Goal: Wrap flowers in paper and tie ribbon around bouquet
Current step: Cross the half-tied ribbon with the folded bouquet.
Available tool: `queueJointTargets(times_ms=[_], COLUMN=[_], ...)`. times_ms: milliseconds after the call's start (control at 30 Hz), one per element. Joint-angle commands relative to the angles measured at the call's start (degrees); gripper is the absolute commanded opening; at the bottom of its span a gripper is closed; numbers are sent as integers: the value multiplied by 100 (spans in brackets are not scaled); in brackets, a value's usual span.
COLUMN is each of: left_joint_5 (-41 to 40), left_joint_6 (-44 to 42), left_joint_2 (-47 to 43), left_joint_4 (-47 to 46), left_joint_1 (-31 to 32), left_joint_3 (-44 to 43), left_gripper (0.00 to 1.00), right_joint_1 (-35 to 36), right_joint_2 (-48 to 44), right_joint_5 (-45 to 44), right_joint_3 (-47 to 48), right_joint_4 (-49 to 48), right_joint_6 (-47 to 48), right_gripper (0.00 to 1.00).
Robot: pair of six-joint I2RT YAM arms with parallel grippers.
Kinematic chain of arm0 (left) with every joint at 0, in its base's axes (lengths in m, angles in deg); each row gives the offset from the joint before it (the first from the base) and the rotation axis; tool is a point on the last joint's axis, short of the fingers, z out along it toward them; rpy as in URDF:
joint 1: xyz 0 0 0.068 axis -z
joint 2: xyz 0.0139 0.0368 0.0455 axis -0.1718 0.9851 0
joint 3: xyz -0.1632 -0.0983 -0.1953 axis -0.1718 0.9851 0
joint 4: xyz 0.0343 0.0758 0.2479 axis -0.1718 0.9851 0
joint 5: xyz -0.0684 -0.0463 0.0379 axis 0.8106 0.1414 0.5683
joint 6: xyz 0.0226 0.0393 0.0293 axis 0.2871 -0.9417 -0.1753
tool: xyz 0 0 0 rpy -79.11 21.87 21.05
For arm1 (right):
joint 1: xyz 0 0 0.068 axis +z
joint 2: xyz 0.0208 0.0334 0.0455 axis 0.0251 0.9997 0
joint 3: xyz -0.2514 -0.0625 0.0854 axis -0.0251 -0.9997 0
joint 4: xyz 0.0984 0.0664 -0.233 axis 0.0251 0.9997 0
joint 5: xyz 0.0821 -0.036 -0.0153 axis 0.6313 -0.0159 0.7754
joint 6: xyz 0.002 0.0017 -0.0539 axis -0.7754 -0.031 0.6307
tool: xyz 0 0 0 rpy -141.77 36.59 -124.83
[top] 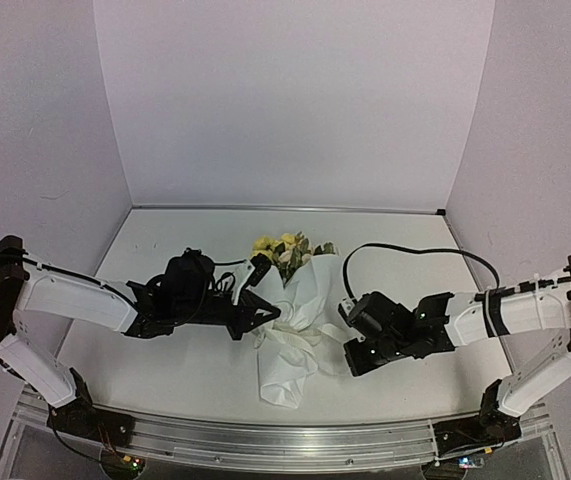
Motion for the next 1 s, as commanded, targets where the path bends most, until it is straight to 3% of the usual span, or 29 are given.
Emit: queueJointTargets(times_ms=[0, 667, 800, 967], left_joint_5=[-132, -54, 63, 498], left_joint_6=[-164, -166, -213, -365], left_joint_2=[-182, -291, -298, -201], left_joint_4=[-41, -35, -23, 9], left_joint_1=[-73, -107, -111, -111], left_joint_3=[-46, 27, 1, -91], left_gripper=[0, 0, 0, 0], right_joint_1=[-2, -8, -15, -9], right_joint_2=[-260, -698, -791, -1007], right_joint_5=[-833, -1991, -1950, -1535], right_joint_3=[-25, -958, -954, -815], right_joint_4=[550, 998, 1011, 840], right_joint_6=[-297, -576, -533, -213], right_gripper=[0, 1, 10, 34])
